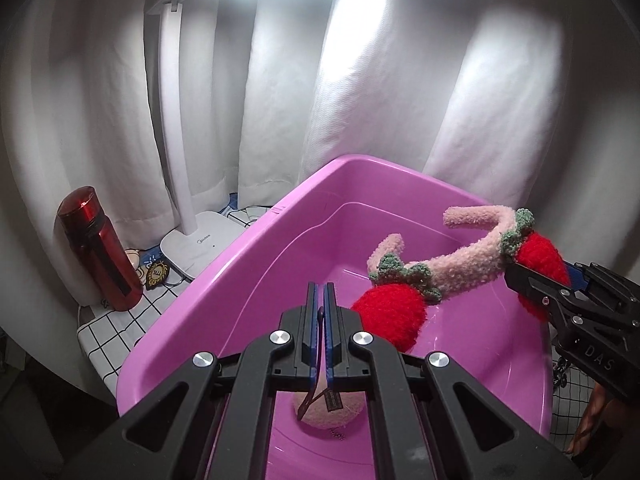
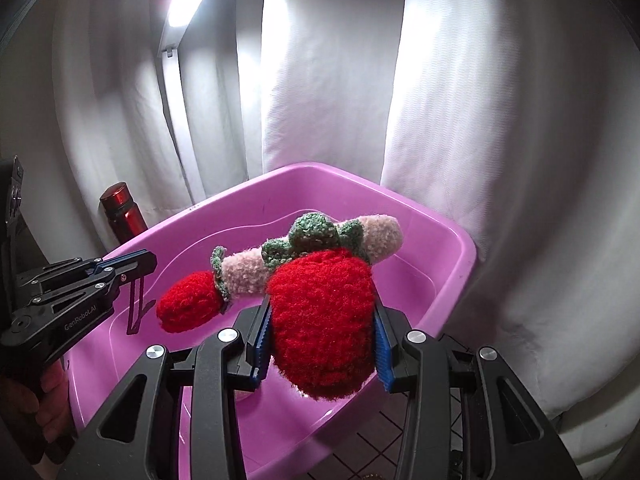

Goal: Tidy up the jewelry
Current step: 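Lower the headband into the tub and open the right tool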

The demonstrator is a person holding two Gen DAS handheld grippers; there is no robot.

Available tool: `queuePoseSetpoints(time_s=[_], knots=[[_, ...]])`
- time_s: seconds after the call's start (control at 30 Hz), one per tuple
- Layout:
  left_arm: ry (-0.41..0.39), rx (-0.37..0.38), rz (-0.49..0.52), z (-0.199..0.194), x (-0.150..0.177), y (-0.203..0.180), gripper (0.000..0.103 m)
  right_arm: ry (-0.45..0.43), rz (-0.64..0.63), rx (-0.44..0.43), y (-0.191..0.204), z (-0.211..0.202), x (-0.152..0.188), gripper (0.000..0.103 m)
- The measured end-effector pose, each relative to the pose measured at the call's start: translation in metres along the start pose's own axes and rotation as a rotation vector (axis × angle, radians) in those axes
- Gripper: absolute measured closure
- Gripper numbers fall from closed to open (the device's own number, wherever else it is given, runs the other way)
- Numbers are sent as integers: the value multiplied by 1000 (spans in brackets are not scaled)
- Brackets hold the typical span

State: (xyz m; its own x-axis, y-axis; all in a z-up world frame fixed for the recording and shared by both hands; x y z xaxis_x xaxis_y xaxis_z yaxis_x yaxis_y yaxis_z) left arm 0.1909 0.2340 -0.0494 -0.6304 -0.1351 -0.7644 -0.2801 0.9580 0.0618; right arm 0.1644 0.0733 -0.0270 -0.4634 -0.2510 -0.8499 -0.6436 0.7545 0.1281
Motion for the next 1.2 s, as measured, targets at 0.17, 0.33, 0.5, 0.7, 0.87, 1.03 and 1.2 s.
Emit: queuePoseSetpoints(time_s=[0.17,0.33,0.5,0.7,0.87,1.03,1.2], knots=[[19,-30,7,5,0,3,100,11,8,6,-2,6,0,63],[48,-57,4,8,2,8,91,19,18,28,-6,9,0,62],[-13,-107,-34,-6,-8,19,14,17,36,36,-10,8,-2,48],[-1,-125,4,-7,-8,16,12,-12,31,44,-10,1,-9,43],[16,-127,-8,-9,-6,17,9,-18,33,42,-8,-2,-7,42],[14,-144,-1,-13,-5,18,9,-30,45,40,-8,-6,-6,42],[20,-148,-2,-18,0,18,8,-45,64,34,-5,-15,-1,41]])
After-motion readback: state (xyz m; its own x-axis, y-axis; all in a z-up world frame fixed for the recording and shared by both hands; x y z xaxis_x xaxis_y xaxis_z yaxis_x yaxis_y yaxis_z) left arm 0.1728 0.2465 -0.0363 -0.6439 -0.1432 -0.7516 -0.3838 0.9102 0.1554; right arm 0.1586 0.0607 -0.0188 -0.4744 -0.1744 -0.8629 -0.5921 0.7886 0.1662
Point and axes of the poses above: each gripper's, at about its wrist camera, not at the fingertips, and z roughly the way its jaws point, y to its left, x to its underside, the point moved 9 cm from there along z, roughly the way its jaws point, and after that the axes turned 15 degrees about -x, right-handed, at the moved point
